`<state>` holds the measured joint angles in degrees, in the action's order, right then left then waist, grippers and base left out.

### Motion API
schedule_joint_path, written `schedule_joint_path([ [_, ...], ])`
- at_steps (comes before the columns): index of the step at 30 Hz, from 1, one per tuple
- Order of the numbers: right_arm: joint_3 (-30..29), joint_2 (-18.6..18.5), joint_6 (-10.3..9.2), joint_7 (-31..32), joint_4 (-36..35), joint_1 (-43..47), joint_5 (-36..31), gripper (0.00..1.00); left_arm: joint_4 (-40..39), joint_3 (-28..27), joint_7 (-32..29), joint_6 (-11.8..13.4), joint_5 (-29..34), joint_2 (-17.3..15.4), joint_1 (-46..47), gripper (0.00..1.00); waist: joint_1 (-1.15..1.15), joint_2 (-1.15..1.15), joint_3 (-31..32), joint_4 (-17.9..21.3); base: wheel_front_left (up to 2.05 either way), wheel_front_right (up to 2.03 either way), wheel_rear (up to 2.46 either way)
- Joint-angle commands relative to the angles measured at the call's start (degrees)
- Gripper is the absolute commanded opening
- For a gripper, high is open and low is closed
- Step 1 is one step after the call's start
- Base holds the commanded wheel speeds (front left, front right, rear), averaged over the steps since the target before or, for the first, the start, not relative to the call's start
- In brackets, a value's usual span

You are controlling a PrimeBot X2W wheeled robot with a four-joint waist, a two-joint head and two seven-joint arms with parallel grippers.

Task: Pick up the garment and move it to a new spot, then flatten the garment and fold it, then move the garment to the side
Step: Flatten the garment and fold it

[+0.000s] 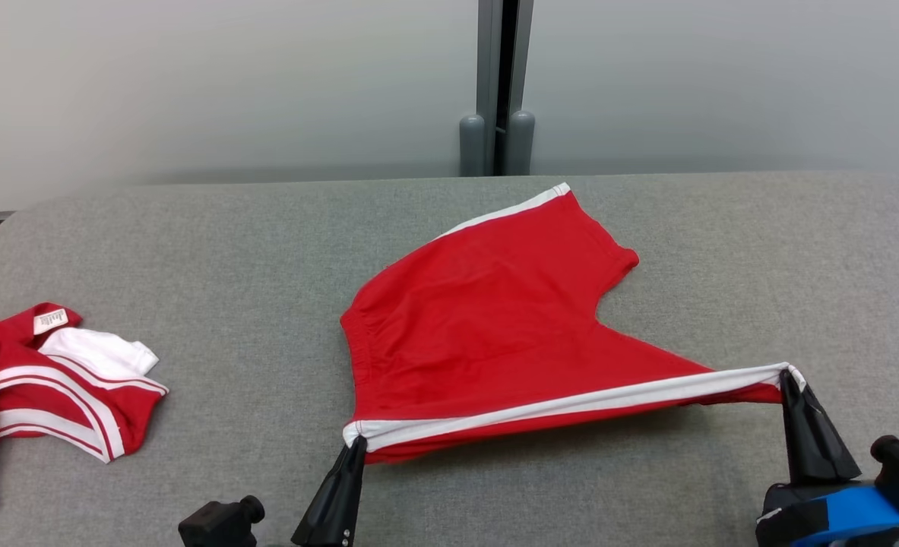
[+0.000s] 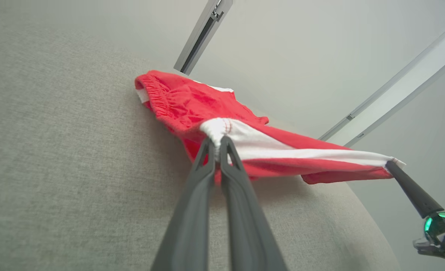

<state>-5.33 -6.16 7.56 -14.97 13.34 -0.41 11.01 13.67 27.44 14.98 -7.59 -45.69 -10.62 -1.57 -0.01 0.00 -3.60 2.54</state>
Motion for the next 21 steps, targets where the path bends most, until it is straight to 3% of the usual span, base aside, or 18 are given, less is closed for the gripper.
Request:
schedule_joint_path([
  [1, -0.86, -0.62, -0.14, -0.31, -0.46, -1.39, 0.38, 0.0, -1.12, -1.25, 0.3, 0.22, 0.22, -0.24, -0.47, 0.0, 0.01, 0.0, -0.42, 0.07, 0.0, 0.0, 0.0],
  [8, 1.57, -2.86, -0.12, -0.28, 2.02, -10.6, -1.37, 0.0, -3.16, -0.97, 0.3, 0.2, 0.94, -0.05, 6.92, 0.0, 0.01, 0.0, -5.16, -0.77, 0.0, 0.0, 0.0],
  [21, 9.09, -6.37, -0.08, -0.27, 16.5, -37.73, -5.2, 0.0, 2.23, -0.28, 0.29, 0.17, 0.62, 1.15, 24.91, 0.0, 0.01, 0.0, -16.87, -3.49, 0.0, 0.0, 0.0],
])
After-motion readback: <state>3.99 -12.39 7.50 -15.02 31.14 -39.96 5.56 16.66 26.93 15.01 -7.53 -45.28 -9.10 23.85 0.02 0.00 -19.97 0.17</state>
